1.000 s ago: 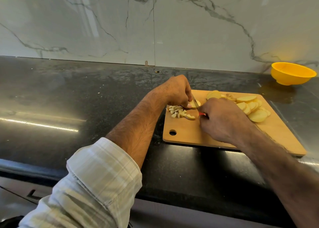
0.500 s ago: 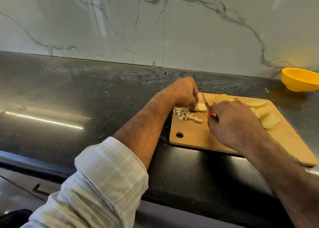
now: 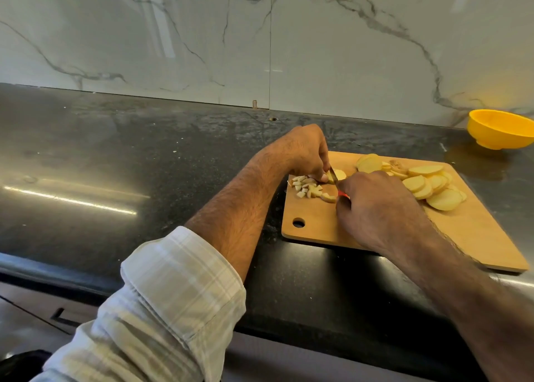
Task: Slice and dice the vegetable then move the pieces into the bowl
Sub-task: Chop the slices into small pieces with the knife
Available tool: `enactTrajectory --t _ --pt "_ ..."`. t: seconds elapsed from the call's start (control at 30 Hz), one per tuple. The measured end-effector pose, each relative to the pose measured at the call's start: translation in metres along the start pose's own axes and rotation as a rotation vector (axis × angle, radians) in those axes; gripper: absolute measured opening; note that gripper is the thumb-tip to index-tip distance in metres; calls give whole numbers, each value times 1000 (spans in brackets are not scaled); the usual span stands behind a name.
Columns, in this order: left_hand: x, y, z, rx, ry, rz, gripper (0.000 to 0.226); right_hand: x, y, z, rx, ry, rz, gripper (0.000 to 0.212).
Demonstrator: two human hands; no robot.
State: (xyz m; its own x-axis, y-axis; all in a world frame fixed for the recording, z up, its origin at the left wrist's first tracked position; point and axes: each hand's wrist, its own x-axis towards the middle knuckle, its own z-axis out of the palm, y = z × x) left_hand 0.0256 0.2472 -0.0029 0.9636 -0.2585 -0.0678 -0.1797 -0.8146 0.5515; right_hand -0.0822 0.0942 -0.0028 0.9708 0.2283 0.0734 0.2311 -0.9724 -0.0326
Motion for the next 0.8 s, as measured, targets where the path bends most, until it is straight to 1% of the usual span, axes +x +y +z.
enactTrajectory --t 0.1,0.3,0.4,0.5,0.63,0.8 --pt "0 -1 0 11 3 8 14 1 -1 2 -2 8 11 25" --pt "2 -2 0 -6 -9 10 15 3 0 0 15 3 19 33" --pt "3 -2 0 -4 -7 11 16 4 0 0 1 -27 20 32" --pt "3 -2 0 -8 -7 9 16 6 0 1 14 -10 10 29" --pt "2 -1 0 18 5 25 13 12 -6 -1 6 -33 11 27" --pt "2 -2 0 9 5 26 13 26 7 4 107 -23 14 27"
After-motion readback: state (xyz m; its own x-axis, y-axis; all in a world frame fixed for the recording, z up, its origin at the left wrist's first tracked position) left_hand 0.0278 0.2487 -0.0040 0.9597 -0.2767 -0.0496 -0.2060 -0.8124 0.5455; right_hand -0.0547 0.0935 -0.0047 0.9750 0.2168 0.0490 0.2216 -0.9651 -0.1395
